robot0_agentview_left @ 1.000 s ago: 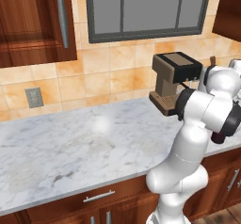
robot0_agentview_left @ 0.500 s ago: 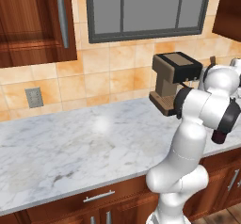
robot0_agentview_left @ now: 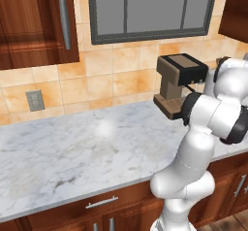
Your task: There is a wine glass and glass cup on the dining counter. Place the wine bottle next to the wine glass and the juice bottle next to the glass cup.
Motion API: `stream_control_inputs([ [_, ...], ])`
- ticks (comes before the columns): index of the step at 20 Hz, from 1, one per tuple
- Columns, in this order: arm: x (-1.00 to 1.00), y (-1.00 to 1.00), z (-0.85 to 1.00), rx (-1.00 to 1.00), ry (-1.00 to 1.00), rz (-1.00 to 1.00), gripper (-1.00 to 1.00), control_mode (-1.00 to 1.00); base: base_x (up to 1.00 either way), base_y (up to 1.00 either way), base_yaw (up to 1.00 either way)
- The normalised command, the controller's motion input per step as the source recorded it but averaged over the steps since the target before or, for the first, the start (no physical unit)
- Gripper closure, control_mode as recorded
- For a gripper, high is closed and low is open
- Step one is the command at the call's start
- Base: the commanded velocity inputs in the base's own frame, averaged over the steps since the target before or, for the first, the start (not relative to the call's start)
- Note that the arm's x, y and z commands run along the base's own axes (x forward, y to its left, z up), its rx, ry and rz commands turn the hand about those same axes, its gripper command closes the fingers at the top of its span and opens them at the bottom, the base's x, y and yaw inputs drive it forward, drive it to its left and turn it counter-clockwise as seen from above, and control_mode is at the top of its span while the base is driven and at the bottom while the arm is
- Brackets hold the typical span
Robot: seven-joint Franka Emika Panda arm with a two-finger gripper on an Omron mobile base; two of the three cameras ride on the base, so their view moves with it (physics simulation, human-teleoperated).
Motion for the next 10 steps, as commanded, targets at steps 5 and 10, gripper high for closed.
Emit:
stream_control_inputs([
  [5, -0.30, 0.16, 0.29, -0.06, -0.09, -0.04, 1.00, -1.00, 0.00, 0.00, 0.00],
  [10, -0.35, 0.20, 0.14, -0.11, -0.10, -0.08, 1.00, -1.00, 0.00, 0.00, 0.00],
])
